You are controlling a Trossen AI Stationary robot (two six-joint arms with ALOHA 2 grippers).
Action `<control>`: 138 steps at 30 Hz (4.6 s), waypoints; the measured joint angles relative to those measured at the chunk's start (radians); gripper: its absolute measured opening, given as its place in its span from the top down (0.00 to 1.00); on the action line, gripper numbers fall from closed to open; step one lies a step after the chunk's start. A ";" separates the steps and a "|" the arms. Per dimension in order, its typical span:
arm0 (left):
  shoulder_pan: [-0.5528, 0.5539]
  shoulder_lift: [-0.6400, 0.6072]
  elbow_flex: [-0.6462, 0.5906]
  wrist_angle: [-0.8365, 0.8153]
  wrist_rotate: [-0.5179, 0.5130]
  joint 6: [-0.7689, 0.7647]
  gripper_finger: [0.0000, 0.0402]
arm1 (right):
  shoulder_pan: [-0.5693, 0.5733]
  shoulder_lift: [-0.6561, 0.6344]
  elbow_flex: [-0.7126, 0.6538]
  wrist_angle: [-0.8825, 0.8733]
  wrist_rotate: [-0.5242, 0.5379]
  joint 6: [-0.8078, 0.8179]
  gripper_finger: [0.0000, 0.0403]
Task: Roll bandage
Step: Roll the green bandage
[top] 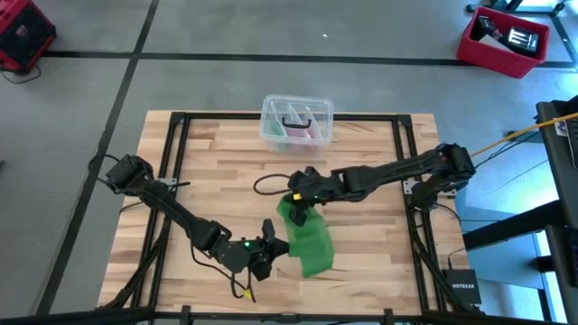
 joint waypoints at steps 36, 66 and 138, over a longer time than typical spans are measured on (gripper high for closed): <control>0.048 0.062 0.002 -0.069 0.016 -0.605 1.00 | -0.085 -0.040 0.089 -0.146 -0.400 -0.016 0.45; 0.054 0.058 0.002 -0.022 0.037 -0.666 1.00 | 0.038 -0.166 0.147 -0.373 0.084 -0.083 0.45; 0.062 0.058 0.002 0.018 0.064 -0.707 1.00 | 0.746 -0.174 -0.527 0.497 0.479 0.189 0.97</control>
